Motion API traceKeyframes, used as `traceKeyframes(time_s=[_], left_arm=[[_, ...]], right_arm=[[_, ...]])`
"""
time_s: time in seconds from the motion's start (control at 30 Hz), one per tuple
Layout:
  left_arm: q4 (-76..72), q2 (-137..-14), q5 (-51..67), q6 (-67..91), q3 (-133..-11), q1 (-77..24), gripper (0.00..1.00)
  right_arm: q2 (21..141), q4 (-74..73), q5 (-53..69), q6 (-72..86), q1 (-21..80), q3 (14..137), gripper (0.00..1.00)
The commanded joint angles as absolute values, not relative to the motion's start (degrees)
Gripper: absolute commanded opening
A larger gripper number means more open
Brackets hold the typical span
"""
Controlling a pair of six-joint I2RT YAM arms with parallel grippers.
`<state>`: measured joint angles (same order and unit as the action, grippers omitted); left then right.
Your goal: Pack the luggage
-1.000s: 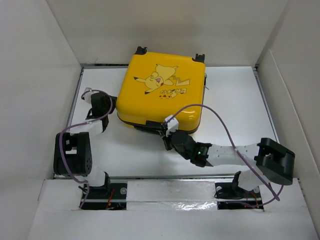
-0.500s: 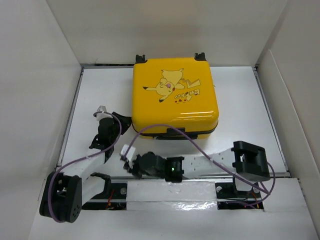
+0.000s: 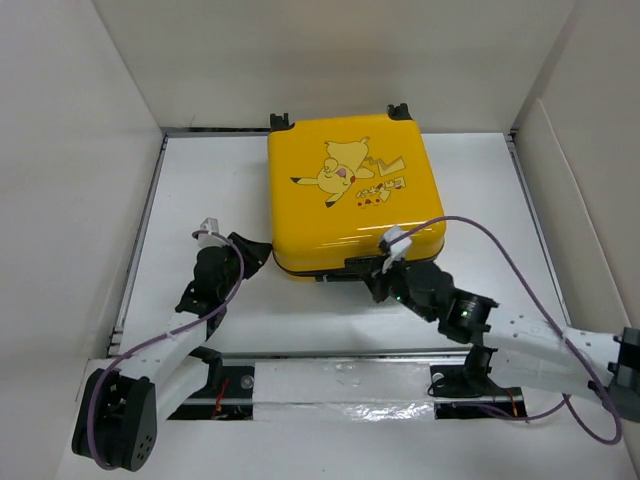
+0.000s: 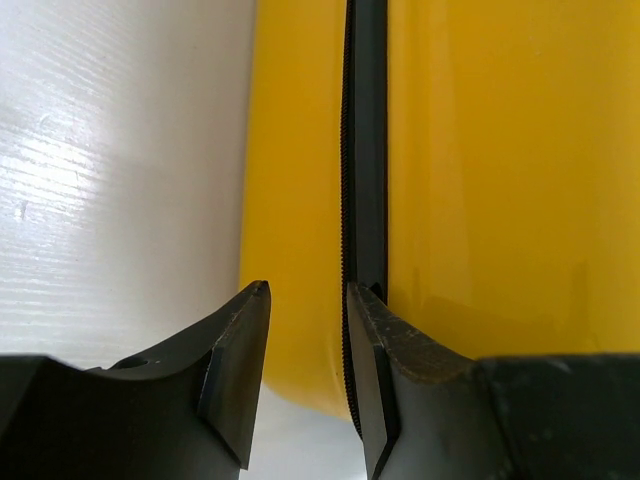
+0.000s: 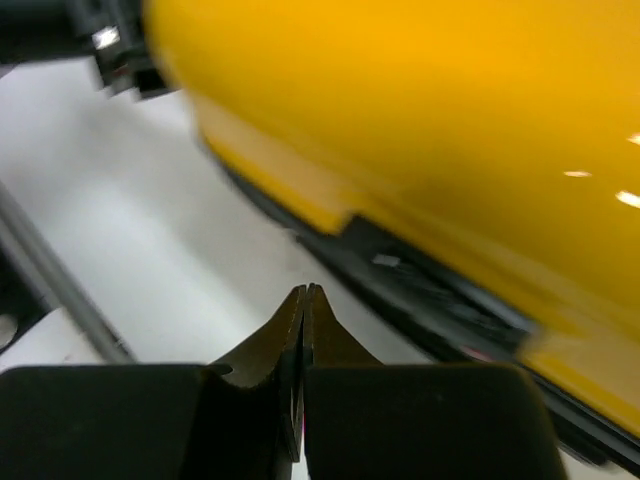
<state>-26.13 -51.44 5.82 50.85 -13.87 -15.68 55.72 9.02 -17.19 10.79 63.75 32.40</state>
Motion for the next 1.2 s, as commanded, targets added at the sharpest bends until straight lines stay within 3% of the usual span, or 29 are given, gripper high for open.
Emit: traceKeyframes(time_s=[0.0, 0.07, 0.1, 0.17, 0.2, 0.3, 0.47, 0.5, 0.57, 0.67, 0.83, 0.97, 1.17], left_arm=[[-31.28, -51.24, 9.23, 49.66, -16.34, -17.75, 0.34], [-30.68, -52.99, 4.26, 48.61, -19.41, -23.08, 0.34], [-29.11, -53.69, 1.96, 48.08, -20.55, -25.20, 0.34], [-28.30, -55.28, -4.09, 47.64, -22.85, -28.55, 0.34], [-28.82, -55.54, -4.57, 47.90, -22.94, -29.43, 0.34], [-30.84, -55.72, -5.18, 49.04, -21.45, -30.06, 0.34], [-30.50, -53.97, -5.54, 48.26, -20.04, -30.06, 0.34], [-30.59, -53.70, -5.54, 47.99, -19.78, -30.06, 0.34], [-30.50, -53.35, -5.36, 47.38, -19.16, -30.06, 0.34], [-31.20, -54.22, -5.10, 46.58, -18.72, -30.06, 0.34], [-30.50, -54.24, -7.28, 45.79, -18.72, -30.06, 0.34], [-27.34, -51.60, -17.63, 46.23, -19.07, -29.01, 0.34], [-31.46, -65.19, -7.76, 48.60, -27.85, -17.67, 0.35]], right_arm=[[47.40, 0.03, -19.95, 10.47, 54.98, 32.87, 0.00], [40.13, -4.38, -21.35, 10.28, 48.72, 33.66, 0.00], [37.73, -6.48, -20.75, 9.76, 45.39, 34.79, 0.08], [34.03, -7.55, -18.73, 9.23, 35.19, 36.38, 0.31], [32.80, -7.47, -18.29, 8.79, 31.76, 37.34, 0.53], [40.90, -5.02, -10.49, 7.65, 16.13, 41.29, 0.77], [61.14, 3.68, 8.73, 12.12, -8.03, 48.76, 0.83], [64.13, 9.43, 11.40, 15.00, -9.56, 49.39, 0.90], [73.88, 12.64, 25.14, 17.48, -12.29, 54.36, 0.93], [86.42, 14.41, 32.76, 21.08, -11.70, 61.24, 0.97], [100.36, 15.38, 30.87, 26.19, -10.55, 70.13, 0.96], [107.30, 7.67, 22.88, 21.63, -7.83, 77.51, 0.96], [116.18, -3.03, 16.80, 16.37, -2.65, 88.56, 0.96]])
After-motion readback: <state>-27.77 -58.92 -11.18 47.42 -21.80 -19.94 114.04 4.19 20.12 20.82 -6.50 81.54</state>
